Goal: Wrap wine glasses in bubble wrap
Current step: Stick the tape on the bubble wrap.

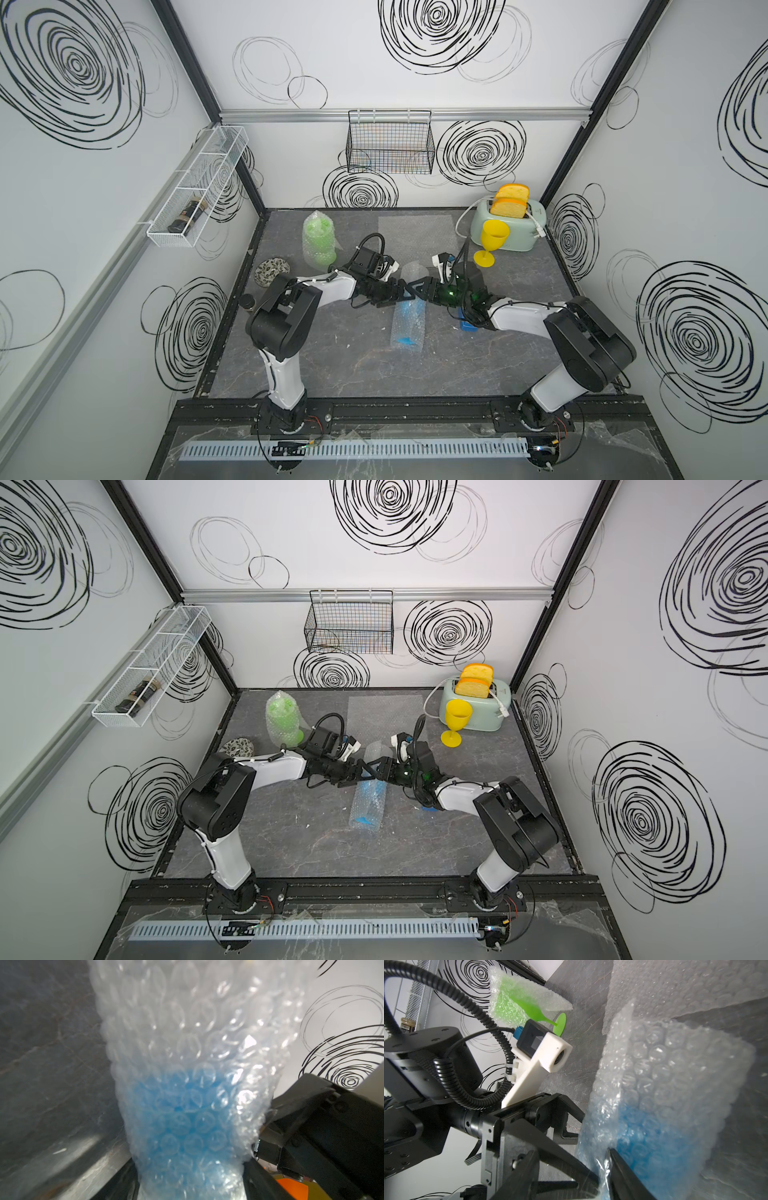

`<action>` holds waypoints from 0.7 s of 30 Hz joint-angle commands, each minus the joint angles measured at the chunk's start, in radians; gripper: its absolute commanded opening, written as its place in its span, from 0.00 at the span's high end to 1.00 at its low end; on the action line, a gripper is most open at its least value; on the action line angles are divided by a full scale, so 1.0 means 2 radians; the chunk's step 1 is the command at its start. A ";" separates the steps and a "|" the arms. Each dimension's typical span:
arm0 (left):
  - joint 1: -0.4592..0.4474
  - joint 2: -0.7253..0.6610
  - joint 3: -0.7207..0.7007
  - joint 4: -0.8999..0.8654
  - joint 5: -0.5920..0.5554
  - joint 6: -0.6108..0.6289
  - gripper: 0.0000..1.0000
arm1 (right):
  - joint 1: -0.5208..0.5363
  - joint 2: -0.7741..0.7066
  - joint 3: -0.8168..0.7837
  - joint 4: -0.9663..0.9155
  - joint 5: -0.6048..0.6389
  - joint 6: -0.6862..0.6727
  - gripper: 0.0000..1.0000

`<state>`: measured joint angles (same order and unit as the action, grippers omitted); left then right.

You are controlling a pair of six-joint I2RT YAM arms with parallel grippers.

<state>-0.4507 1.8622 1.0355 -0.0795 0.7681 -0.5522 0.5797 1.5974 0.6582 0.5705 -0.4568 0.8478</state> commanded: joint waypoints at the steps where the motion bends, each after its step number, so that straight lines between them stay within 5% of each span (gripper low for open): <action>1: 0.007 0.013 -0.012 0.004 0.029 -0.017 0.22 | -0.002 0.013 -0.014 -0.009 0.007 -0.002 0.44; 21: 0.024 0.006 -0.025 0.050 0.083 -0.040 0.16 | -0.004 0.014 -0.015 -0.005 0.004 -0.003 0.44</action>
<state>-0.4110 1.8755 0.9943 -0.0193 0.8978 -0.6224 0.5739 1.5978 0.6479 0.5880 -0.4580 0.8478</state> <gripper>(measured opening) 0.843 0.561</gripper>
